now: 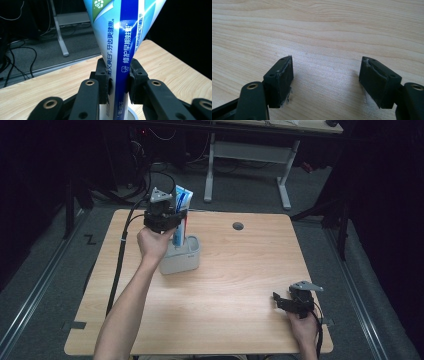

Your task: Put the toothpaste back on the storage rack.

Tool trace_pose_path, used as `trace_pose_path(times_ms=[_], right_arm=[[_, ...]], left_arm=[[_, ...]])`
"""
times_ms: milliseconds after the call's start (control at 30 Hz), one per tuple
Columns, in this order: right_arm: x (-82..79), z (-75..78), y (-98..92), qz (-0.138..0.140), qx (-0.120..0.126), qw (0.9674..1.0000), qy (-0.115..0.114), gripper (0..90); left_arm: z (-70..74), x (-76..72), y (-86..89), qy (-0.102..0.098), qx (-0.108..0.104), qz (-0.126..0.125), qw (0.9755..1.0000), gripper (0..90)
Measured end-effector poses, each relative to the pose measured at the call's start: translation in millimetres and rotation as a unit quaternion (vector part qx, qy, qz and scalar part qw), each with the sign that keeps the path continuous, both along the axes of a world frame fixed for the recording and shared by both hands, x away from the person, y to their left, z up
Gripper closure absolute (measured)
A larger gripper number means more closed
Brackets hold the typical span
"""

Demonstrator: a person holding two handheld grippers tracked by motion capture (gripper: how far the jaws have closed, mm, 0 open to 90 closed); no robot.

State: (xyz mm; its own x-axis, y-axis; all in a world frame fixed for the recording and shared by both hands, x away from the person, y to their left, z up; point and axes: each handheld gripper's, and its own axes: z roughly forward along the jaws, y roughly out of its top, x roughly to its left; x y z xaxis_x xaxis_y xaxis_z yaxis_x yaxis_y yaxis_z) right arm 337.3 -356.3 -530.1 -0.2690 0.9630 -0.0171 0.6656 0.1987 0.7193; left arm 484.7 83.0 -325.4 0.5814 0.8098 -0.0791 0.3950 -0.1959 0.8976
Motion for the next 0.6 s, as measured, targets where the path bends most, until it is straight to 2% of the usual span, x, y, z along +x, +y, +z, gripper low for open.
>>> trace_pose_path(times_ms=[367, 433, 600], right_arm=[[0.0, 0.0, -0.1, 0.000, 0.001, 1.0000, 0.000, 27.6], [0.0, 0.0, -0.1, 0.000, 0.001, 1.0000, 0.000, 27.6], [0.0, 0.0, 0.0, 0.001, 0.000, 1.0000, 0.000, 27.6]], left_arm=[[-19.8, 10.2, -2.6, 0.008, 0.020, 0.009, 0.9997, 73.5], [-23.0, 10.8, -2.4, 0.011, 0.014, 0.012, 0.9998, 73.5], [-33.8, 13.8, -1.2, 0.018, 0.020, 0.020, 0.9994, 73.4]])
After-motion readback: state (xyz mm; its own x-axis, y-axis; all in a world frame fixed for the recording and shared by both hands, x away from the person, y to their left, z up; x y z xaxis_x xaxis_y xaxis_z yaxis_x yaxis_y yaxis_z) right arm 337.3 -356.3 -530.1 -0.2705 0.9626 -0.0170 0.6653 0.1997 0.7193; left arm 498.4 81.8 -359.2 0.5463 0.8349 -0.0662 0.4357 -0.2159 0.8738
